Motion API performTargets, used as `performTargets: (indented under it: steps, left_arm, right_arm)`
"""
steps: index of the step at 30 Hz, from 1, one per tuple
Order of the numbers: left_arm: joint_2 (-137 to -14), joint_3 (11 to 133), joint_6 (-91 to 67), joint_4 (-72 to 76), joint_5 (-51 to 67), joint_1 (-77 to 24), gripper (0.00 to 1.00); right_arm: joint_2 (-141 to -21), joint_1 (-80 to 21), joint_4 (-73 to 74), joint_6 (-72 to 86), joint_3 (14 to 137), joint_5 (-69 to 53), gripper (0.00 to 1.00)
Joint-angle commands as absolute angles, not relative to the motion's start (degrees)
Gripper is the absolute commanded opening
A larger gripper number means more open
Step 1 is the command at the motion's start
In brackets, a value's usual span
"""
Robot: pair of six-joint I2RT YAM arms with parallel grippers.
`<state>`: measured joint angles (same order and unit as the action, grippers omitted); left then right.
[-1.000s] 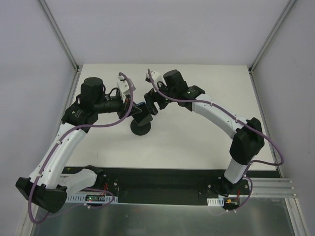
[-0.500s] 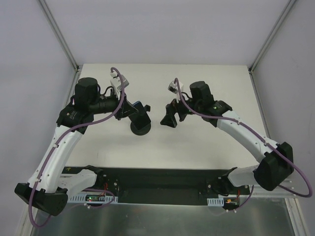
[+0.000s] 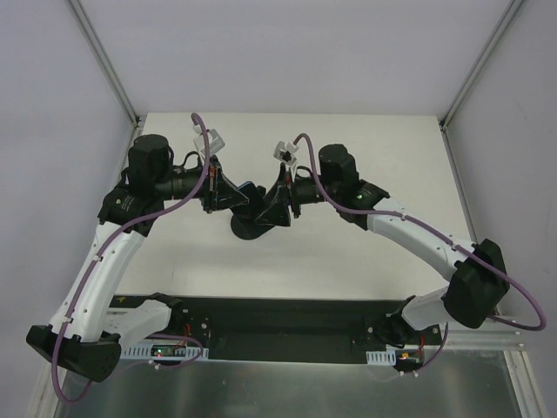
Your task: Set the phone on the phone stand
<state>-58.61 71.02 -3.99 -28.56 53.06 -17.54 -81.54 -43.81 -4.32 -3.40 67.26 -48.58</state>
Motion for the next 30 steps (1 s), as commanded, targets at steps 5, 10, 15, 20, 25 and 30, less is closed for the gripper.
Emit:
performTargets:
  steps: [5, 10, 15, 20, 25, 30]
  left_arm:
    - [-56.3, 68.5, -13.8, -13.6, 59.9, -16.9, 0.00]
    - [-55.6, 66.4, -16.3, -11.4, 59.3, -16.8, 0.23]
    - [-52.7, 61.2, -19.8, -5.8, 59.0, -16.8, 0.49]
    - [-51.7, 58.4, -24.3, -0.2, 59.3, -16.8, 0.34]
    - [-51.2, 54.1, -32.9, 14.6, 59.3, -16.7, 0.39]
    - [-50.7, 52.4, -37.5, 21.4, 58.2, -16.7, 0.48]
  right_arm:
    - [-81.4, -46.8, -23.5, 8.7, 64.2, -51.1, 0.10]
    - [-79.9, -46.8, -30.2, 12.6, 61.1, -48.0, 0.01]
    - [-80.3, -46.8, -41.4, 20.7, 59.7, -47.5, 0.00]
    - [-79.8, -46.8, -43.8, 21.4, 58.7, -45.9, 0.00]
    - [-81.4, -46.9, -45.4, 23.6, 59.2, -48.0, 0.00]
    - [-81.0, -46.9, -46.4, 24.0, 57.7, -48.3, 0.00]
